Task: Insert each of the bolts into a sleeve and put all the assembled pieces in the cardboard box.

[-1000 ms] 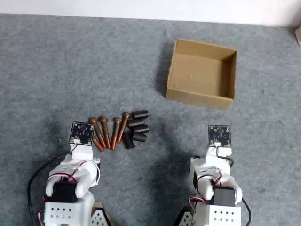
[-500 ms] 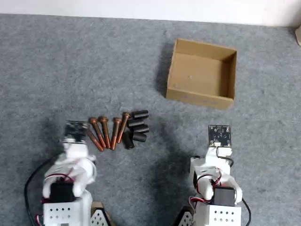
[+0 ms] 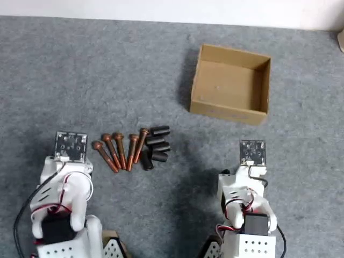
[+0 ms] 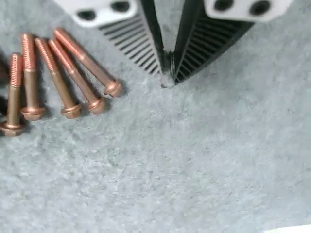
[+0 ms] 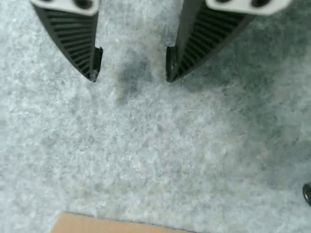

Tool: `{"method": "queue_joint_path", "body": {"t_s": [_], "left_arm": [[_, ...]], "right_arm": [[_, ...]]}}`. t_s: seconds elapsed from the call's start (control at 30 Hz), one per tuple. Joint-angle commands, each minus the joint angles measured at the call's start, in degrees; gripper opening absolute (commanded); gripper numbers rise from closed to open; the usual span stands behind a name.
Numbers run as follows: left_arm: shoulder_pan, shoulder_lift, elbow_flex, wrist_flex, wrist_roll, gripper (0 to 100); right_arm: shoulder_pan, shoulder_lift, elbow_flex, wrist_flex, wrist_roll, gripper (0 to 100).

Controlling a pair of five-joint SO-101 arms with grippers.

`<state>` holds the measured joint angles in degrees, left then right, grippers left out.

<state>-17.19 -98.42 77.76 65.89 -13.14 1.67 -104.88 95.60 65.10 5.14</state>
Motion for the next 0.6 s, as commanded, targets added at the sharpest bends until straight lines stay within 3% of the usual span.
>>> {"method": "queue_joint_path", "body": {"t_s": [0.0, 0.23, 0.4, 0.57], "left_arm": [[1.45, 14.11, -7.16, -3.34, 3.60, 1], [2.51, 49.10, -15.96, -10.81, 12.84, 1], [2.68, 73.63, -26.68, -10.73, 13.45, 1], [2.86, 82.07, -34.07, -5.98, 13.54, 1]], "right_arm": [[-0.22, -0.22, 6.29, -1.19, -0.35, 20.9], [0.04, -0.04, 6.29, -1.19, -0.35, 20.9], [0.04, -0.04, 6.29, -1.19, -0.35, 20.9], [0.04, -0.04, 6.29, -1.19, -0.35, 20.9]]}}
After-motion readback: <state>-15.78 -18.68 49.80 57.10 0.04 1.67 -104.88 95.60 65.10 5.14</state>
